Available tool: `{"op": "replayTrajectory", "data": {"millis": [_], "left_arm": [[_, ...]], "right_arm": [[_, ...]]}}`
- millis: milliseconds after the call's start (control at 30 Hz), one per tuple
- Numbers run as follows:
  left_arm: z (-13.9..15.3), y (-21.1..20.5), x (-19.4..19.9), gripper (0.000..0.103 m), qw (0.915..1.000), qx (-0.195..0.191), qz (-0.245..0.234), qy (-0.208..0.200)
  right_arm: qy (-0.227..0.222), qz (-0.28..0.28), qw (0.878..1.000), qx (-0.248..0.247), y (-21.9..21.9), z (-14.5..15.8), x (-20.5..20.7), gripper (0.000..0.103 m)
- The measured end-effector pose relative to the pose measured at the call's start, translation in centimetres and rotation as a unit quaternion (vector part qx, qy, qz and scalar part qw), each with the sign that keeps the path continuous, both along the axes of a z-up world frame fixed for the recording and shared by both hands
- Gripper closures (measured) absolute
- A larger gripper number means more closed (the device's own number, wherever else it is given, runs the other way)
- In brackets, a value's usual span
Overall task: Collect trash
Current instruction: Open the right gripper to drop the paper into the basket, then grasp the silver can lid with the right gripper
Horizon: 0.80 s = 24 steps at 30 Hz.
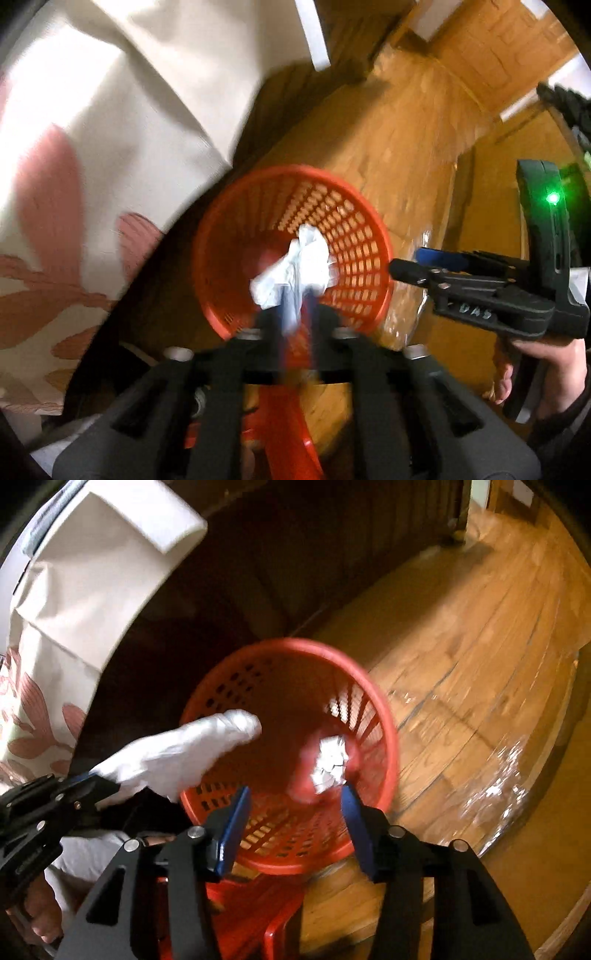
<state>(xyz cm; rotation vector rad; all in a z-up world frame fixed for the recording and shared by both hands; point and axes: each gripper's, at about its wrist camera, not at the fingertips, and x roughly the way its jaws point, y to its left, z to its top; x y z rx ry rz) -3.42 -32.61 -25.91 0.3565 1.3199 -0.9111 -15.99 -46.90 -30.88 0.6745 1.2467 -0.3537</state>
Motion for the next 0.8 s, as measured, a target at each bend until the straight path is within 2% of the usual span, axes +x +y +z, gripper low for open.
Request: {"op": "replayTrajectory", "data": {"millis": [33, 67, 100, 167, 233, 300, 367, 400, 433, 467, 567, 700, 800], "left_arm": [[0.8, 0.6, 0.4, 0.025, 0.9999, -0.006, 0.012, -0.004], [1.6, 1.2, 0.6, 0.017, 0.9996, -0.016, 0.022, -0.008], [2.6, 2.0, 1.0, 0.017, 0.9988, -0.035, 0.033, -0.010], [4.2, 2.8, 1.4, 0.017, 0.9984, -0.040, 0.033, -0.023], [6.6, 3.9, 1.7, 0.017, 0.9965, -0.050, 0.039, -0.055], [10.0, 5.7, 2.3, 0.017, 0.9898, -0.087, 0.068, -0.090], [13.9, 8.3, 3.1, 0.017, 0.9765, -0.140, 0.107, -0.124], [16.5, 10.5, 3.8, 0.017, 0.9660, -0.164, 0.135, -0.148], [17.8, 11.8, 4.1, 0.017, 0.9599, -0.172, 0.149, -0.163], [19.6, 14.1, 4.7, 0.017, 0.9488, -0.181, 0.173, -0.192], [22.1, 20.2, 6.5, 0.017, 0.9258, -0.170, 0.232, -0.245], [21.5, 27.4, 9.2, 0.017, 0.9043, -0.136, 0.308, -0.263], [19.5, 31.7, 10.4, 0.017, 0.8882, -0.126, 0.369, -0.243]], "right_arm": [[-0.007, -0.008, 1.000, -0.006, -0.5, 1.1, -0.1, 0.051], [-0.019, -0.016, 1.000, -0.016, -1.1, 2.5, -0.1, 0.051], [-0.029, -0.020, 0.999, -0.023, -1.6, 3.0, -0.1, 0.051], [-0.060, -0.021, 0.997, -0.044, -2.4, 6.6, 0.6, 0.051], [-0.092, -0.005, 0.994, -0.064, -2.2, 10.2, 1.9, 0.051], [-0.124, 0.021, 0.989, -0.083, -1.3, 13.7, 3.8, 0.051], [-0.158, 0.060, 0.980, -0.106, 0.5, 17.2, 6.3, 0.051], [-0.172, 0.079, 0.975, -0.114, 1.7, 18.5, 7.5, 0.051], [-0.190, 0.102, 0.969, -0.117, 3.3, 20.1, 9.1, 0.051], [-0.205, 0.123, 0.963, -0.122, 4.9, 21.4, 10.6, 0.049], [-0.245, 0.190, 0.943, -0.124, 10.6, 24.4, 15.1, 0.043], [-0.272, 0.277, 0.915, -0.109, 19.1, 24.9, 21.3, 0.038], [-0.273, 0.342, 0.894, -0.099, 25.5, 23.5, 26.3, 0.033]]}}
